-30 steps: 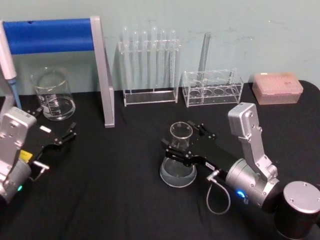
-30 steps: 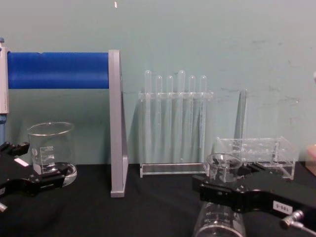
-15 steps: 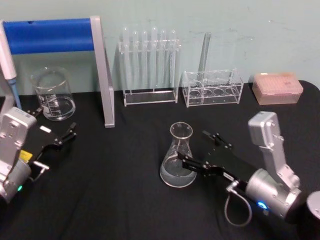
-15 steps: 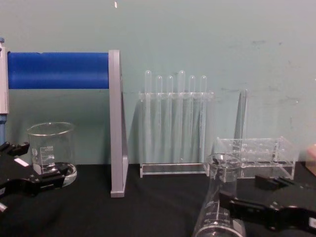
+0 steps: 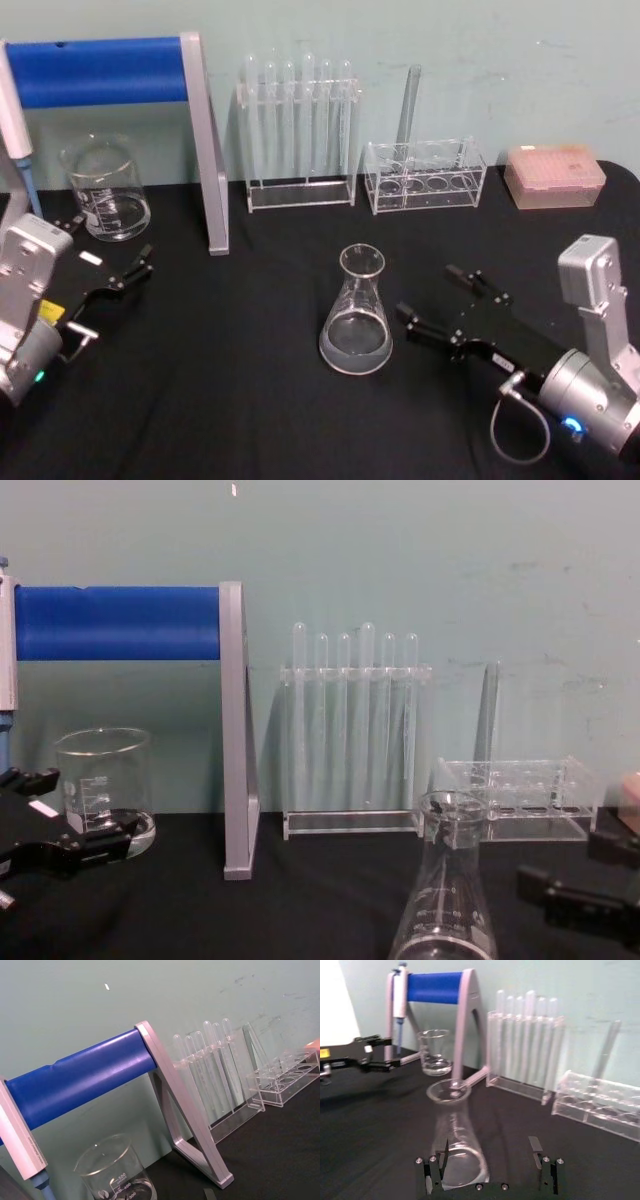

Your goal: Grasp the erlenmeyer flask with one hand, shake it three times, then place it back.

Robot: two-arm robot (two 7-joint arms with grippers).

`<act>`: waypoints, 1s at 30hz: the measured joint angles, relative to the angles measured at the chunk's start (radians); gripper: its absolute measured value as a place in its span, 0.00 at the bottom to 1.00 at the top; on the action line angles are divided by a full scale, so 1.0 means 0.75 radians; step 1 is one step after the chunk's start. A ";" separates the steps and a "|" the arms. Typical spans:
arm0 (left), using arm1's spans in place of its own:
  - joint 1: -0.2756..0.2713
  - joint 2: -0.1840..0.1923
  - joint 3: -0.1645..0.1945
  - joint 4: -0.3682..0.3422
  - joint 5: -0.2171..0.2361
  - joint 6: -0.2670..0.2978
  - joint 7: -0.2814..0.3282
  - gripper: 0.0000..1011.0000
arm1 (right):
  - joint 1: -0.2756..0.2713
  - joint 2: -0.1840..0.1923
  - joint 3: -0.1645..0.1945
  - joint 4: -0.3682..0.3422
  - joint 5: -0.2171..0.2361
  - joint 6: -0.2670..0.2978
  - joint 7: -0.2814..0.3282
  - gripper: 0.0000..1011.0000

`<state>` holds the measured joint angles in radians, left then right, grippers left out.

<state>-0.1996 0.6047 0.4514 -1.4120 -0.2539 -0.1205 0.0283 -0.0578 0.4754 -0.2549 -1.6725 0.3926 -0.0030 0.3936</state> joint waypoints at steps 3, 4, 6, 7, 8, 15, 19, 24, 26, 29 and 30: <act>0.000 0.000 0.000 0.000 0.000 0.000 0.000 0.99 | 0.004 -0.012 0.017 0.010 -0.016 -0.012 -0.043 0.99; 0.000 0.000 0.000 0.000 0.000 0.000 0.000 0.99 | 0.013 -0.024 0.027 0.022 -0.032 -0.019 -0.070 0.99; 0.000 0.000 0.000 0.000 0.000 0.000 0.000 0.99 | 0.024 -0.039 0.035 0.040 -0.058 -0.029 -0.102 0.99; 0.000 0.000 0.000 0.000 0.000 0.000 0.000 0.99 | 0.036 -0.056 0.041 0.060 -0.090 -0.039 -0.138 0.99; 0.000 0.000 0.000 0.000 0.000 0.000 0.000 0.99 | 0.045 -0.065 0.045 0.072 -0.106 -0.045 -0.158 0.99; 0.000 0.000 0.000 0.000 0.000 0.000 0.000 0.99 | 0.153 -0.153 0.068 0.231 -0.283 -0.090 -0.356 0.99; 0.000 0.000 0.000 0.000 0.000 0.000 0.000 0.99 | 0.207 -0.189 0.079 0.311 -0.345 -0.105 -0.422 0.99; 0.000 0.000 0.000 0.000 0.000 0.000 0.000 0.99 | 0.255 -0.224 0.082 0.391 -0.418 -0.129 -0.483 0.99; 0.000 0.000 0.000 0.000 0.000 0.000 0.000 0.99 | 0.260 -0.227 0.082 0.399 -0.425 -0.132 -0.488 0.99; 0.000 0.000 0.000 0.000 0.000 0.000 0.000 0.99 | 0.256 -0.224 0.082 0.394 -0.422 -0.132 -0.486 0.99; 0.000 0.000 0.000 0.000 0.000 0.000 0.000 0.99 | 0.256 -0.224 0.082 0.393 -0.421 -0.131 -0.484 0.99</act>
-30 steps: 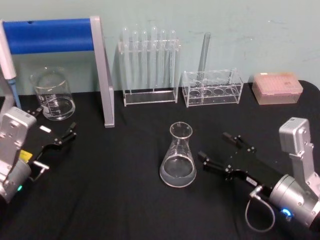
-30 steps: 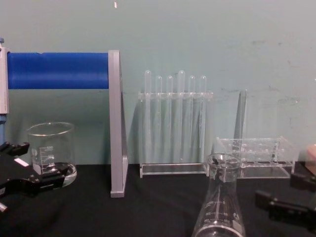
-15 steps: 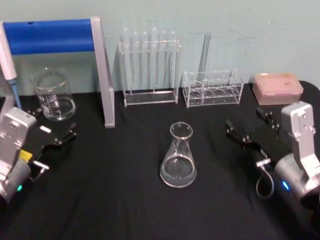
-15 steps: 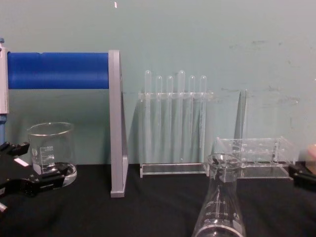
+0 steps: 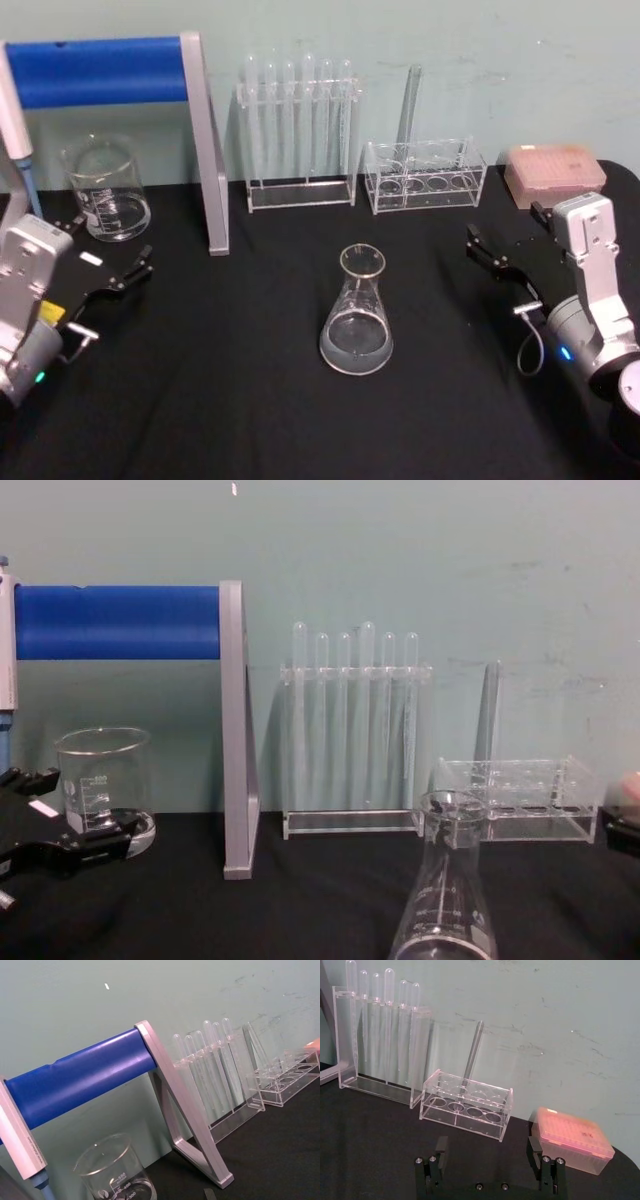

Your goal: Grasp the erlenmeyer flask with one hand, shake it three times, then place it back.

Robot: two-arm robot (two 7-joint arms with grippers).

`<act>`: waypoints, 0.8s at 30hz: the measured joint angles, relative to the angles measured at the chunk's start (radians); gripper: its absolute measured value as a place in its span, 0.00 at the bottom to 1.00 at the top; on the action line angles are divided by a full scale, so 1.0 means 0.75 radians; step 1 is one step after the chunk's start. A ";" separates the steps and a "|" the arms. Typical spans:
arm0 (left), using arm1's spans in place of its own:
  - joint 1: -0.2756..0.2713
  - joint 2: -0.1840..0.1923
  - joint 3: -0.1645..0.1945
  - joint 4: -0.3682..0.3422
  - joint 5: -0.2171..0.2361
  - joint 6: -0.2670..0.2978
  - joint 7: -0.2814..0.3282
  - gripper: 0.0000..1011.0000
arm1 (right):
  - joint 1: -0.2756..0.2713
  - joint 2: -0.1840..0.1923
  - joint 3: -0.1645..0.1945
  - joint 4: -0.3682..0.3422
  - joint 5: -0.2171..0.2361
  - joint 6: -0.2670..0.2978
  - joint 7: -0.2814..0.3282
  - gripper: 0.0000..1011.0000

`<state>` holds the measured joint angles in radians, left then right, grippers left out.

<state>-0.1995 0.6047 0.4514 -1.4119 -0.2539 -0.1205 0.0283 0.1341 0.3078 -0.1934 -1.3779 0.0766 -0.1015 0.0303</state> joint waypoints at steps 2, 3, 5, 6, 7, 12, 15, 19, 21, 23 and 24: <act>0.000 0.000 0.000 0.000 0.000 0.000 0.000 0.99 | -0.002 0.002 0.000 -0.004 0.004 0.001 0.004 0.99; 0.000 0.000 0.000 0.000 0.000 0.000 0.000 0.99 | -0.003 0.003 -0.001 -0.006 0.006 0.002 0.006 0.99; 0.000 0.000 0.000 0.000 0.000 0.000 0.000 0.99 | -0.004 0.004 -0.001 -0.008 0.008 0.003 0.007 0.99; 0.000 0.000 0.000 0.000 0.000 0.000 0.000 0.99 | -0.006 0.005 -0.001 -0.010 0.010 0.004 0.008 0.99; 0.000 0.000 0.000 0.000 0.000 0.000 0.000 0.99 | -0.006 0.005 -0.001 -0.010 0.010 0.004 0.008 0.99; 0.000 0.000 0.000 0.000 0.000 0.000 0.000 0.99 | -0.008 0.007 -0.002 -0.015 0.015 0.006 0.014 0.99; 0.000 0.000 0.000 0.000 0.000 0.000 0.000 0.99 | -0.009 0.008 -0.002 -0.016 0.016 0.007 0.015 0.99; 0.000 0.000 0.000 0.000 0.000 0.000 0.000 0.99 | -0.010 0.008 -0.003 -0.018 0.019 0.008 0.016 0.99; 0.000 0.000 0.000 0.000 0.000 0.000 0.000 0.99 | -0.011 0.009 -0.003 -0.019 0.019 0.008 0.017 0.99; 0.000 0.000 0.000 0.000 0.000 0.000 0.000 0.99 | -0.011 0.009 -0.003 -0.019 0.020 0.009 0.017 0.99; 0.000 0.000 0.000 0.000 0.000 0.000 0.000 0.99 | -0.011 0.009 -0.003 -0.019 0.020 0.009 0.017 0.99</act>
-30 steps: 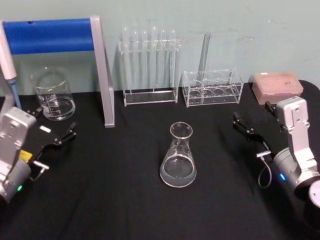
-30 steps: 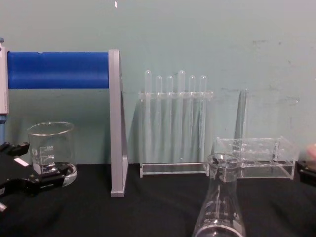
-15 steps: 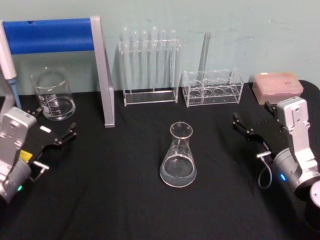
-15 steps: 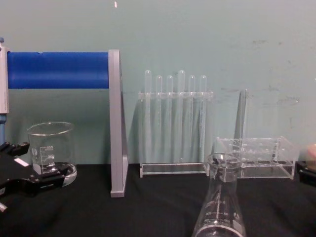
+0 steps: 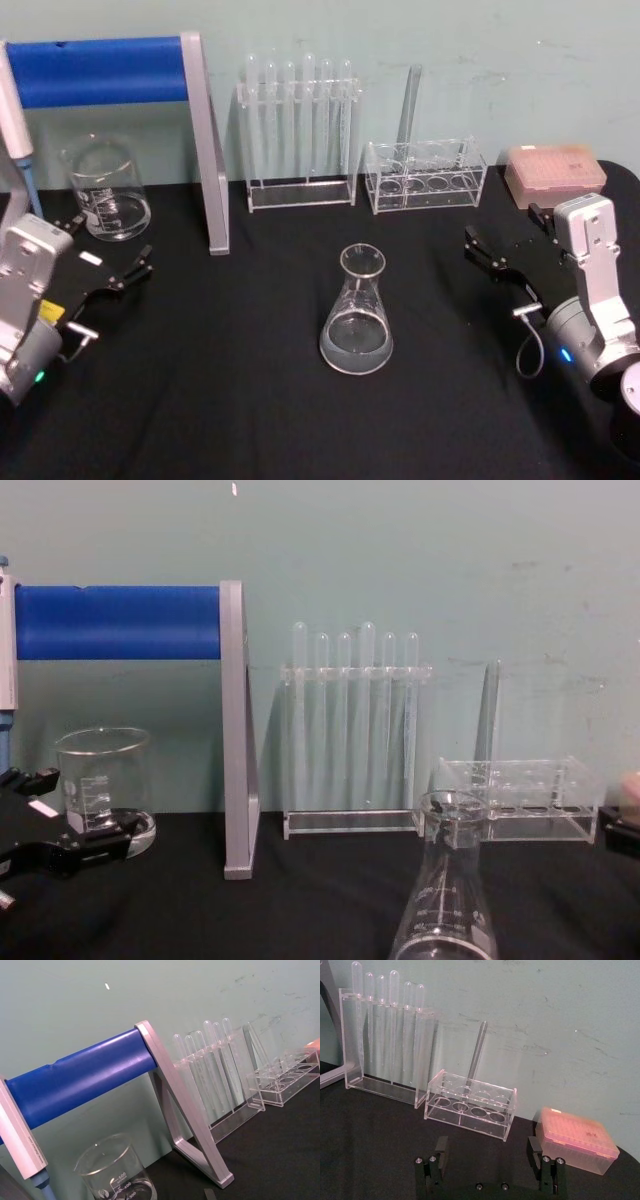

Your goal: Grasp the erlenmeyer flask with one hand, shake it three times, then place it back.

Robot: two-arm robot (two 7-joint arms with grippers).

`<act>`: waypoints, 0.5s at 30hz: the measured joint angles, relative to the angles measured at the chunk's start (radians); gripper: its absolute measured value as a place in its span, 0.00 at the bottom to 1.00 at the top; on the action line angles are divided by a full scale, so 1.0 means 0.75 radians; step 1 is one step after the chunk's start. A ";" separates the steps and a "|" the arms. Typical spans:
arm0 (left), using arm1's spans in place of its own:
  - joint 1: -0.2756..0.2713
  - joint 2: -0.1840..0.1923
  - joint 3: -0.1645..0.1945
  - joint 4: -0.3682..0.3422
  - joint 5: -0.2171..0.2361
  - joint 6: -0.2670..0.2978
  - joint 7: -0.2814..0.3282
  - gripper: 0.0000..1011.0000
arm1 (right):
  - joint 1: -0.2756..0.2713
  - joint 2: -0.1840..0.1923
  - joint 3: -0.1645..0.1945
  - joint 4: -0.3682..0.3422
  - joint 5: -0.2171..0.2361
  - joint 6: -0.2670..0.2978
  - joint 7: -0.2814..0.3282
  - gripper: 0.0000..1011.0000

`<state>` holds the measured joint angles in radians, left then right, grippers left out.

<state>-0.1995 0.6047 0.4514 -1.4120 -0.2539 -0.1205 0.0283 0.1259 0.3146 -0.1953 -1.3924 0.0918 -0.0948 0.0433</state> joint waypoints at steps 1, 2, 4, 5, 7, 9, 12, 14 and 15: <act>0.000 0.000 0.000 0.000 0.000 0.000 0.000 0.99 | 0.000 0.000 0.000 0.000 0.000 0.000 0.000 0.99; 0.000 0.000 0.000 0.000 0.000 0.000 0.000 0.99 | 0.000 0.000 0.000 -0.001 0.001 0.000 0.000 0.99; 0.000 0.000 0.000 0.000 0.000 0.000 0.000 0.99 | 0.000 0.001 0.000 -0.001 0.001 0.001 0.001 0.99; 0.000 0.000 0.000 0.000 0.000 0.000 0.000 0.99 | 0.000 0.001 0.000 -0.001 0.001 0.001 0.001 0.99; 0.000 0.000 0.000 0.000 0.000 0.000 0.000 0.99 | -0.001 0.001 0.000 -0.001 0.001 0.001 0.001 0.99; 0.000 0.000 0.000 0.000 0.000 0.000 0.000 0.99 | -0.001 0.001 0.000 -0.001 0.002 0.001 0.001 0.99; 0.000 0.000 0.000 0.000 0.000 0.000 0.000 0.99 | -0.001 0.001 0.000 -0.002 0.002 0.001 0.002 0.99; 0.000 0.000 0.000 0.000 0.000 0.000 0.000 0.99 | -0.002 0.001 0.000 -0.002 0.002 0.001 0.002 0.99; 0.000 0.000 0.000 0.000 0.000 0.000 0.000 0.99 | -0.002 0.001 0.000 -0.002 0.003 0.001 0.002 0.99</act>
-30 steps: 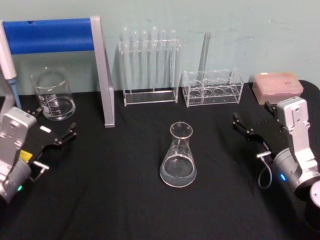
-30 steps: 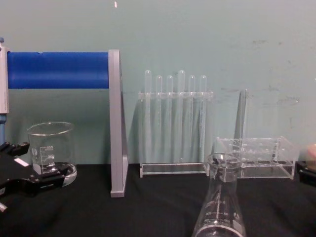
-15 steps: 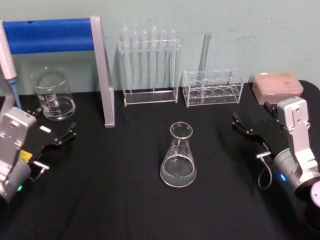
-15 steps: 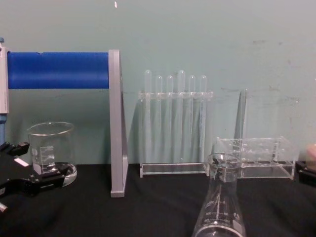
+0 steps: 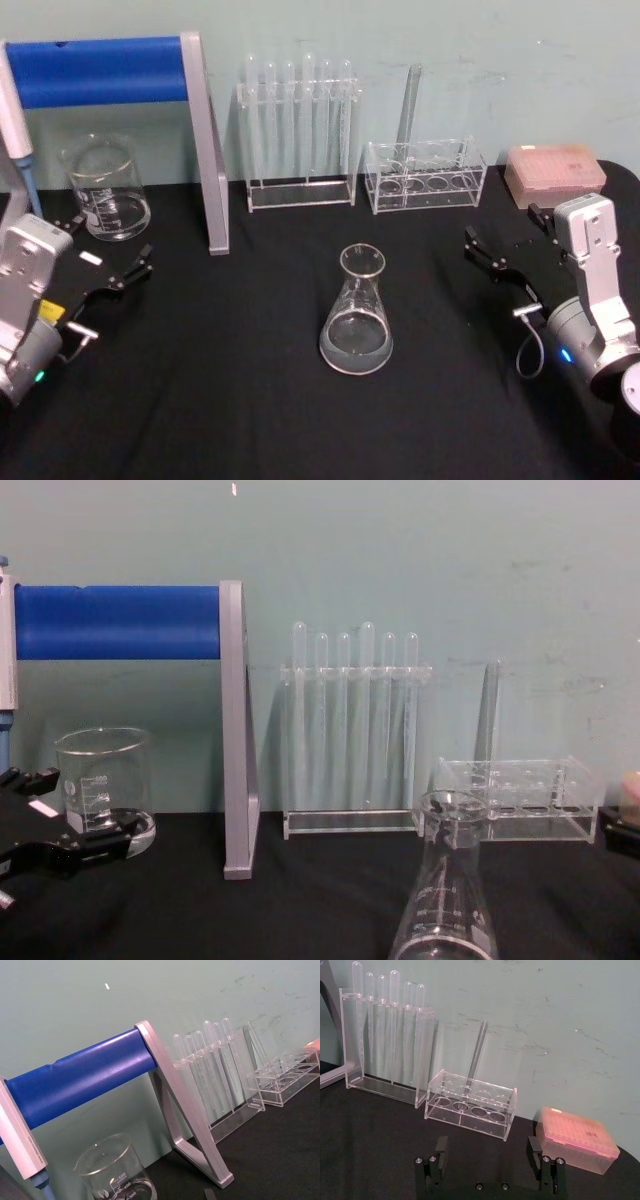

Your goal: Grasp the erlenmeyer flask with one hand, shake it three times, then place it back.

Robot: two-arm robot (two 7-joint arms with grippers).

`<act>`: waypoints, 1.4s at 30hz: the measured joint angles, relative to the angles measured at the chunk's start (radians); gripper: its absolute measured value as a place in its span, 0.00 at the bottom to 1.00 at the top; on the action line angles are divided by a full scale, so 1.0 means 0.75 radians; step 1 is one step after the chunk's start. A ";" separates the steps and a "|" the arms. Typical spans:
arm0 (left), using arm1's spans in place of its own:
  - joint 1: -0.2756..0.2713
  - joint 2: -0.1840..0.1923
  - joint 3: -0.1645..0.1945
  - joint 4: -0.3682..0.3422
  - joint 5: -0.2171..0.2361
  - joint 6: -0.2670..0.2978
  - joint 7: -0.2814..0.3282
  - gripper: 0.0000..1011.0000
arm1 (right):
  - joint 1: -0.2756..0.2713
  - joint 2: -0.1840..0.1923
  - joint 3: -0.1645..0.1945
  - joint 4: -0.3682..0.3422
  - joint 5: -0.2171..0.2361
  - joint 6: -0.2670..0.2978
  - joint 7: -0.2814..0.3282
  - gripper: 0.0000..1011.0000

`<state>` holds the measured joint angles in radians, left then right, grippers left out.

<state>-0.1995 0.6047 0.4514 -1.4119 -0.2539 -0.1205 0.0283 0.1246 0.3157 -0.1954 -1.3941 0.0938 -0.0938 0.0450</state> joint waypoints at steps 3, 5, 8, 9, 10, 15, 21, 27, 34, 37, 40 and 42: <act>0.000 0.000 0.000 0.000 0.000 0.000 0.000 0.99 | 0.000 0.000 0.000 -0.001 0.000 0.000 0.000 0.99; 0.000 0.000 0.000 0.000 0.000 0.000 0.000 0.99 | 0.000 0.000 0.000 -0.001 0.001 0.000 0.000 0.99; 0.000 0.000 0.000 0.000 0.000 0.000 0.000 0.99 | 0.000 0.000 0.000 -0.001 0.001 0.000 0.000 0.99; 0.000 0.000 0.000 0.000 0.000 0.000 0.000 0.99 | 0.000 0.000 0.000 -0.001 0.001 0.000 0.000 0.99; 0.000 0.000 0.000 0.000 0.000 0.000 0.000 0.99 | 0.000 0.000 0.000 -0.001 0.001 0.000 0.000 0.99; 0.000 0.000 0.000 0.000 0.000 0.000 0.000 0.99 | 0.000 0.000 0.000 -0.001 0.001 0.000 0.000 0.99; 0.000 0.000 0.000 0.000 0.000 0.000 0.000 0.99 | 0.000 0.000 0.000 -0.001 0.001 0.000 0.000 0.99; 0.000 0.000 0.000 0.000 0.000 0.000 0.000 0.99 | 0.000 0.000 0.000 -0.001 0.000 0.000 0.000 0.99; 0.000 0.000 0.000 0.000 0.000 0.000 0.000 0.99 | 0.000 0.000 0.000 -0.001 0.000 0.000 0.000 0.99; 0.000 0.000 0.000 0.000 0.000 0.000 0.000 0.99 | 0.000 0.000 0.000 -0.001 0.000 0.000 0.000 0.99; 0.000 0.000 0.000 0.000 0.000 0.000 0.000 0.99 | 0.000 0.000 0.000 -0.001 0.000 0.000 0.000 0.99; 0.000 0.000 0.000 0.000 0.000 0.000 0.000 0.99 | 0.000 0.000 0.000 -0.001 0.000 0.000 0.000 0.99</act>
<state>-0.1995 0.6047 0.4514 -1.4120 -0.2539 -0.1206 0.0283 0.1246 0.3157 -0.1954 -1.3946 0.0941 -0.0939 0.0452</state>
